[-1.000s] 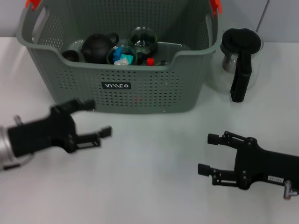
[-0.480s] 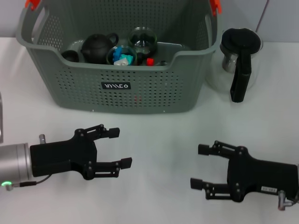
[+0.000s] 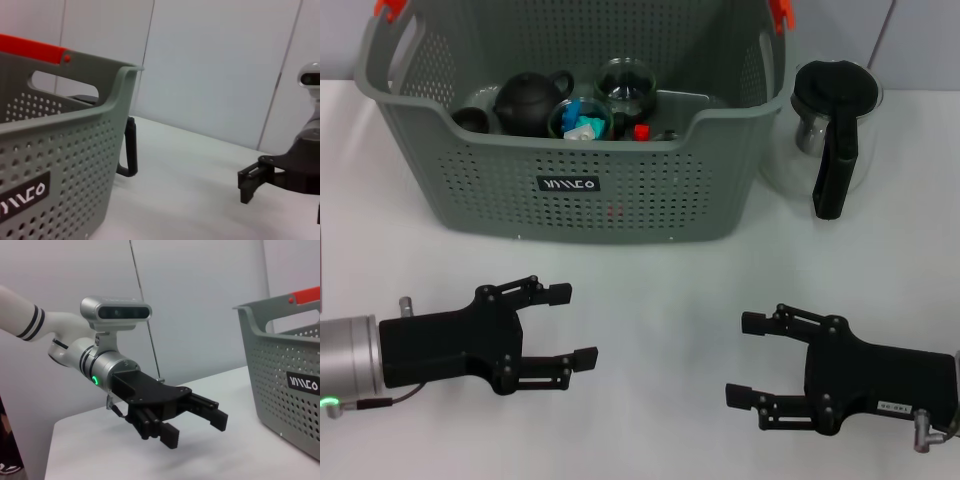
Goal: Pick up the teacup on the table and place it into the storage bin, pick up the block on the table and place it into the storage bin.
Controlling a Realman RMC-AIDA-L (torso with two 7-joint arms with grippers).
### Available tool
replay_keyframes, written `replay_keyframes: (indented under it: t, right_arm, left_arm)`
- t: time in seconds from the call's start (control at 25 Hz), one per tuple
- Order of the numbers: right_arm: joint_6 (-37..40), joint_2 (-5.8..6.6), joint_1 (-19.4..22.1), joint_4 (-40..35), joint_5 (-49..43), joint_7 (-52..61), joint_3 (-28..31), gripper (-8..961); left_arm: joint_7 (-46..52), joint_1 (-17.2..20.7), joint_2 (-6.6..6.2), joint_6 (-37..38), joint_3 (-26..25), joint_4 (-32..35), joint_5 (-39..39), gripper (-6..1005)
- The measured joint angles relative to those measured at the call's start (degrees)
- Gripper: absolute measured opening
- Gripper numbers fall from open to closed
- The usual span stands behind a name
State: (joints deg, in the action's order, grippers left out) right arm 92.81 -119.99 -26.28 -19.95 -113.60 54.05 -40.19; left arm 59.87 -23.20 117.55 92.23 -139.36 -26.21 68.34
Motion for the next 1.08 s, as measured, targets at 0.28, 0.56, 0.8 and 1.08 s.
replay_keyframes:
  t: [0.28,0.56,0.8,1.08]
  right_arm:
    - [0.0,0.02,0.0,0.0,0.0,0.0,0.0,911]
    - [0.0,0.02,-0.1,0.0,0.1,0.0,0.0,911]
    - [0.0,0.02,-0.1,0.0,0.0,0.0,0.0,911]
    - [0.0,0.02,-0.1,0.0,0.0,0.0,0.0,911]
  left_arm:
    - [0.1,0.0,-0.05,0.8,0.3,-0.3,-1.3,888]
    - [0.1,-0.1,0.02,1.2,0.3,-0.5,-1.9,888]
    - [0.1,-0.1,0.14,1.3,0.3,-0.5,-1.9,888]
    - [0.1,0.0,0.23,1.1,0.2,-0.4,-1.9,888]
